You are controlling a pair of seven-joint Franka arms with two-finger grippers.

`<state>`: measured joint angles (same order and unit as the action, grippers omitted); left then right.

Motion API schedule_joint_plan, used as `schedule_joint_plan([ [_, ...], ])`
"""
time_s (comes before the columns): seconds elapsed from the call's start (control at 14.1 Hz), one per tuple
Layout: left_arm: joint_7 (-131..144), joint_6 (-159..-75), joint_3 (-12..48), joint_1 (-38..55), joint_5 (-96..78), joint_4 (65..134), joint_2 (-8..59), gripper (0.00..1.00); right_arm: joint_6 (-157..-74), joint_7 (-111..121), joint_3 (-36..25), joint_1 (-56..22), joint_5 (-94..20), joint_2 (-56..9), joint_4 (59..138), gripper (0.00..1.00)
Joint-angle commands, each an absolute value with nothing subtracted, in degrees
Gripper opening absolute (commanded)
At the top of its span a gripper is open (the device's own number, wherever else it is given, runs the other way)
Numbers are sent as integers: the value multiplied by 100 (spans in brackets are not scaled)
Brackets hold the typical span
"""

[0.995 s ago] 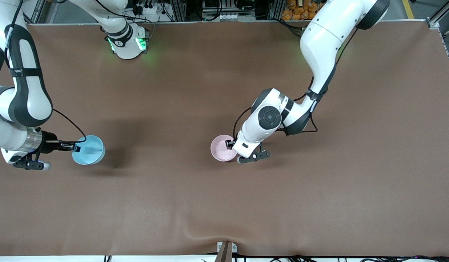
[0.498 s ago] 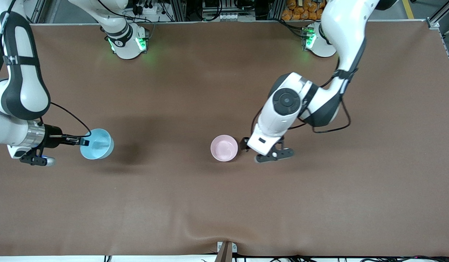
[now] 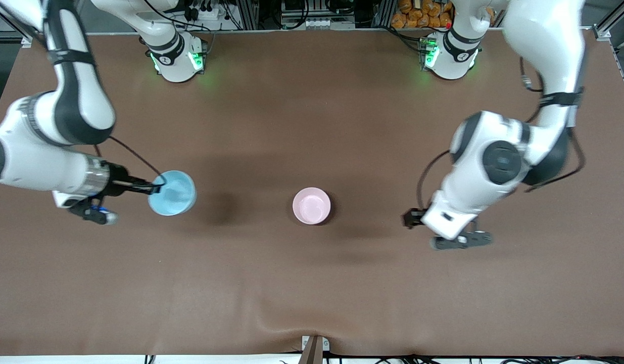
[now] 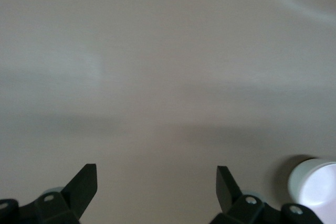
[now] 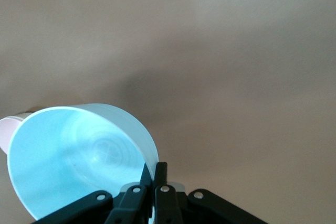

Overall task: Stack pink and blue bowls on white bowl
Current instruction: 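Lift the blue bowl toward the stack while the left gripper withdraws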

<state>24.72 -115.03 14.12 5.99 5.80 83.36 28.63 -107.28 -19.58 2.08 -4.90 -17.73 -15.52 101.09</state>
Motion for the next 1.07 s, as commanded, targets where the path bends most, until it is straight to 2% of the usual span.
schedule_joint_plan([
  [0.0, 2058, -11032, 1933, -130, 580, 8455, 2471, 100, -10827, -2573, 149, -1035, -2126, -1503, 10178, 0],
  [0.21, 1635, -10373, 1873, -299, 423, 8411, 1962, 100, -11230, -2671, 149, -1860, -2136, -1547, 10160, 0],
  [0.43, 1240, -9468, 1435, -247, 36, 8420, 1233, 100, -11934, -3522, 149, -2634, -2109, -1853, 10160, 0],
  [0.64, 1055, -8685, 1266, -185, -132, 8473, 538, 100, -12628, -3918, 141, -3049, -2118, -2170, 10151, 0],
  [0.78, 1046, -8465, 1266, -167, -141, 8569, 186, 100, -12928, -4217, 141, -3234, -2109, -2354, 10064, 0],
  [1.0, 906, -8455, 1073, -167, -395, 8990, -324, 100, -12946, -4578, 141, -3357, -2092, -2750, 9661, 0],
])
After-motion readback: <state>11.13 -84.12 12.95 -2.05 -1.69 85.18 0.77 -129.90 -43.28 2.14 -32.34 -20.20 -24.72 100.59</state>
